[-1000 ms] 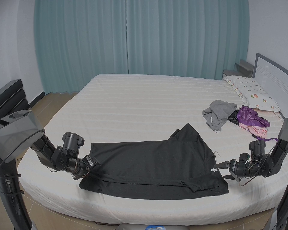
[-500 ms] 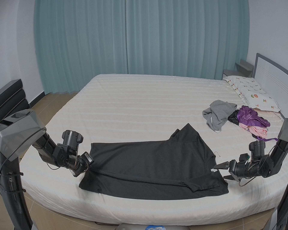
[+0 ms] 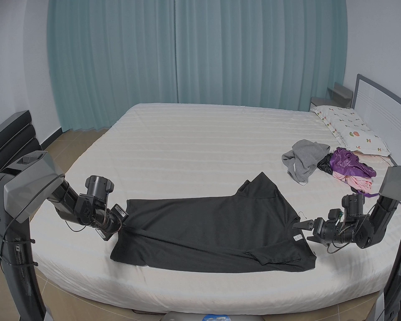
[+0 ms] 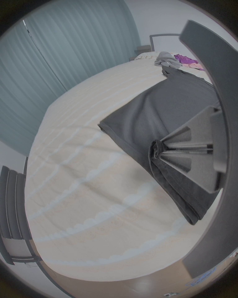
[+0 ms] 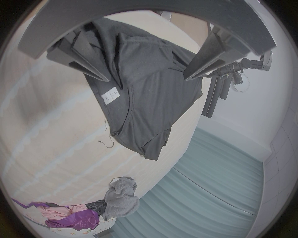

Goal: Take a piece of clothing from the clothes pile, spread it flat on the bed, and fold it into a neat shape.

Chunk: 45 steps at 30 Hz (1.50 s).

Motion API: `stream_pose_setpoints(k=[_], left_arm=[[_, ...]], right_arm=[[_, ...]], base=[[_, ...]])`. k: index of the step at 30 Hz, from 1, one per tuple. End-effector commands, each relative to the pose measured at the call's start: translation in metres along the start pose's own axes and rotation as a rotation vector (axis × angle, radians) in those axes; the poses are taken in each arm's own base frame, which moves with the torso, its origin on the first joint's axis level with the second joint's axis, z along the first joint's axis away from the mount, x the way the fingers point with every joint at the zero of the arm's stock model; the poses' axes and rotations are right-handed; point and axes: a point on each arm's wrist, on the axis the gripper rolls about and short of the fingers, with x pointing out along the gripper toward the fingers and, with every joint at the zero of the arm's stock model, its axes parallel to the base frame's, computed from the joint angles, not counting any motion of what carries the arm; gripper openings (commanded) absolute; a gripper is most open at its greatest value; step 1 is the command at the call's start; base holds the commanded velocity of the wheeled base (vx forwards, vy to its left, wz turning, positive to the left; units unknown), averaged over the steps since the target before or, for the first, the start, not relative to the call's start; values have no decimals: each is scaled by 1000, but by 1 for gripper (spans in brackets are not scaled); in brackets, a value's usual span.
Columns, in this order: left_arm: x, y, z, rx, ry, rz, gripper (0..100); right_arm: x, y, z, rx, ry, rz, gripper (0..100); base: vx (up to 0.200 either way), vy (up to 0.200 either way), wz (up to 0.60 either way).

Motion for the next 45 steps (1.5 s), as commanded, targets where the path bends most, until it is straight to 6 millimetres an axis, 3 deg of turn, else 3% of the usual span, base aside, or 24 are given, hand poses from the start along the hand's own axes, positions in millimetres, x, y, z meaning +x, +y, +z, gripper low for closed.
stream_pose_setpoints(k=[1, 20, 42, 43, 45], left_arm=[[1, 1, -2, 2, 14, 14, 0], [-4, 2, -4, 5, 18, 19, 0], [-4, 3, -7, 12, 27, 26, 0], [-4, 3, -7, 12, 27, 26, 0], [-4, 3, -7, 12, 27, 26, 0]], right_arm=[[11, -5, 4, -5, 2, -11, 100], [47, 4, 2, -100, 159, -33, 100], [63, 0, 0, -225, 178, -150, 100], [64, -1, 0, -227, 177, -153, 0], [65, 1, -1, -234, 180, -151, 0]], base=[[0, 0, 0], [0, 0, 0], [0, 0, 0], [0, 0, 0], [0, 0, 0]])
